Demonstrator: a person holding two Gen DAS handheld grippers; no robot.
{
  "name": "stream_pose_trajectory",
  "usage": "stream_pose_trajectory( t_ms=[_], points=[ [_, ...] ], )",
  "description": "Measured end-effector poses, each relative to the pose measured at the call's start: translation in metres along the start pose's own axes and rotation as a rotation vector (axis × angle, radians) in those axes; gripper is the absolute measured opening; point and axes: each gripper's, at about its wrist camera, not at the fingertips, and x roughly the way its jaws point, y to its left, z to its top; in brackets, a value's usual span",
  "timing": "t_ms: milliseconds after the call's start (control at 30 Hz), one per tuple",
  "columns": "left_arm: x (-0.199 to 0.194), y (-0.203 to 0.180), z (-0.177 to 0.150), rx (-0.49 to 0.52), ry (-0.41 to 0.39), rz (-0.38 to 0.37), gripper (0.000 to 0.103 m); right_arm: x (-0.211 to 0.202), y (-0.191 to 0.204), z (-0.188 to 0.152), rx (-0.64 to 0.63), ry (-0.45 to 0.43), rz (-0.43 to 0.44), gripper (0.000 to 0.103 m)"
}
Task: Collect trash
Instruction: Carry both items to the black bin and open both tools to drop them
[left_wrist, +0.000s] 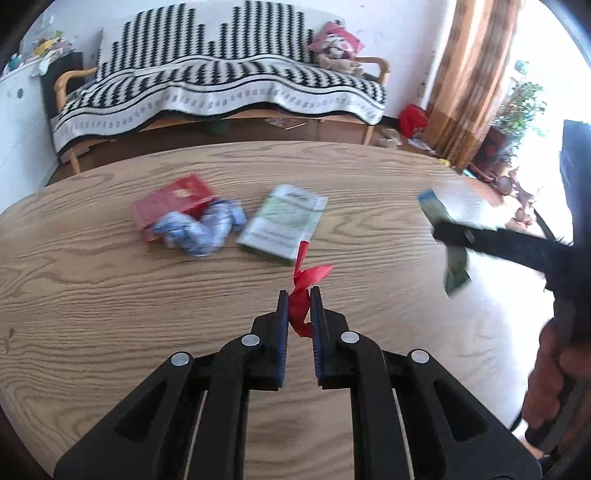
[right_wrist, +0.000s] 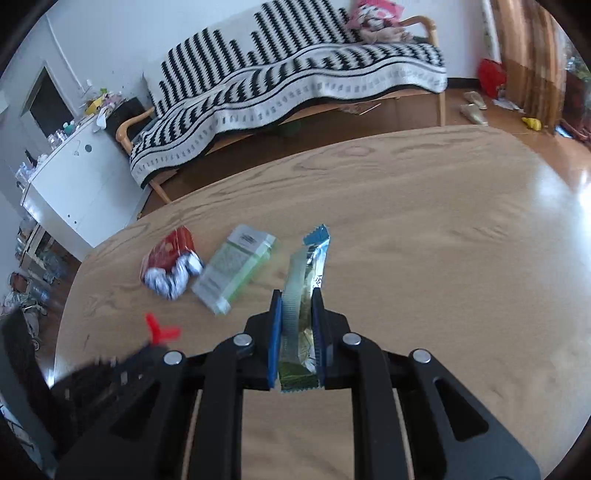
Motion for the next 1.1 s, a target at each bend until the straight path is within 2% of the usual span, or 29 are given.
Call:
stream_pose_trajectory(
  t_ms=[167, 300, 500, 667, 767, 900, 1100],
  points=[
    [-0.008, -0.064, -0.002, 0.074, -0.005, -0.081, 0.011, -0.068, -0.057, -0.041, 0.048, -0.057, -0.074, 0.016],
    [-0.011, -0.137, -0.012, 0.169, 0.001, -0.170, 0.011, -0.116, -0.113, -0.073, 0.109, -0.088, -0.147, 0.016],
    [-0.021, -0.244, -0.045, 0.313, 0.011, -0.311, 0.011, -0.193, -0.205, -0.126, 0.202, -0.139, -0.275, 0.016],
    [-0.022, -0.319, -0.076, 0.428, 0.036, -0.410, 0.011, -0.243, -0.277, -0.169, 0.336, -0.150, -0.336, 0.016],
    [-0.018, -0.360, -0.096, 0.484, 0.061, -0.466, 0.011, -0.259, -0.303, -0.190, 0.381, -0.146, -0.385, 0.016],
    [-0.009, -0.403, -0.124, 0.551, 0.106, -0.518, 0.011, -0.266, -0.333, -0.217, 0.447, -0.135, -0.410, 0.016],
    [0.004, -0.430, -0.143, 0.595, 0.142, -0.529, 0.011, -0.267, -0.358, -0.237, 0.483, -0.098, -0.439, 0.016]
  ],
)
